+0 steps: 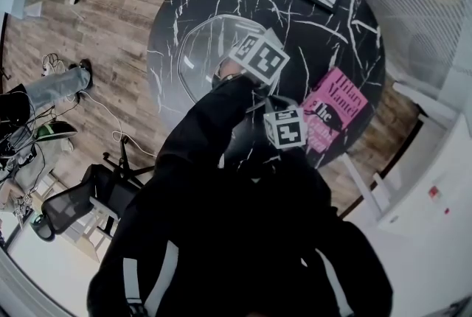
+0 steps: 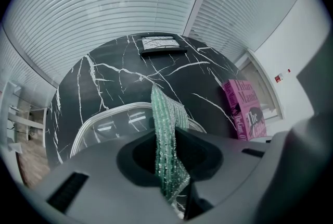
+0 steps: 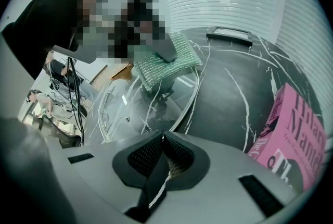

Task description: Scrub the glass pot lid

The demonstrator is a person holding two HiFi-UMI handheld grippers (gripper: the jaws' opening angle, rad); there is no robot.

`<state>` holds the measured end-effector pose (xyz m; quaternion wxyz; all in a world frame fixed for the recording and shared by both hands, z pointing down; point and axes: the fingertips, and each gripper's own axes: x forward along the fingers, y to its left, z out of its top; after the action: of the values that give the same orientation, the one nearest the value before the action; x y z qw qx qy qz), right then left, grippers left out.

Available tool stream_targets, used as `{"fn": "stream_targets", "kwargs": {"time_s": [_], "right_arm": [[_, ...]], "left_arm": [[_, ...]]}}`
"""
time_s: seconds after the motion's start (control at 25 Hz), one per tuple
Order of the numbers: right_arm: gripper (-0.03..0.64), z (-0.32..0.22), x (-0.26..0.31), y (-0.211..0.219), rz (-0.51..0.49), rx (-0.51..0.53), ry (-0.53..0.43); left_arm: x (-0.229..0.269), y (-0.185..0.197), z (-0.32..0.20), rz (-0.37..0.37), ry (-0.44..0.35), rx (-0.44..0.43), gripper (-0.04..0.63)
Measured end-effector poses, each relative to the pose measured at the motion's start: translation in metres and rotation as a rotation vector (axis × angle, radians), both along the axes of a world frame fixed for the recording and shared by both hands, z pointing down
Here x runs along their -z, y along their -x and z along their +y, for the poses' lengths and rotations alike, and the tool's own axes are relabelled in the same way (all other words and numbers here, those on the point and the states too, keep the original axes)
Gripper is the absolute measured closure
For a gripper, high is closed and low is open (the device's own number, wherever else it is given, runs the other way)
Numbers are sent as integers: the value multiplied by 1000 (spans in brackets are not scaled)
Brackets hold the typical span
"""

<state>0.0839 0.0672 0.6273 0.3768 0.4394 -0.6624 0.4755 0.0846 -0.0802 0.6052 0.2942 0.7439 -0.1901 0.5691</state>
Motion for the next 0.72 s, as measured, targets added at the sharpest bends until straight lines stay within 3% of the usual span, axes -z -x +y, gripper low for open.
{"fn": "stream_targets", "kwargs": {"time_s": [0.56,0.72], "right_arm": [[603,0,0,5,-19,-2,-1],[603,1,-1,6,-23,-3,3]], "left_arm": [[2,10,-17,11,-6,52,526],[6,21,-34,-7,-50,56,526]]}}
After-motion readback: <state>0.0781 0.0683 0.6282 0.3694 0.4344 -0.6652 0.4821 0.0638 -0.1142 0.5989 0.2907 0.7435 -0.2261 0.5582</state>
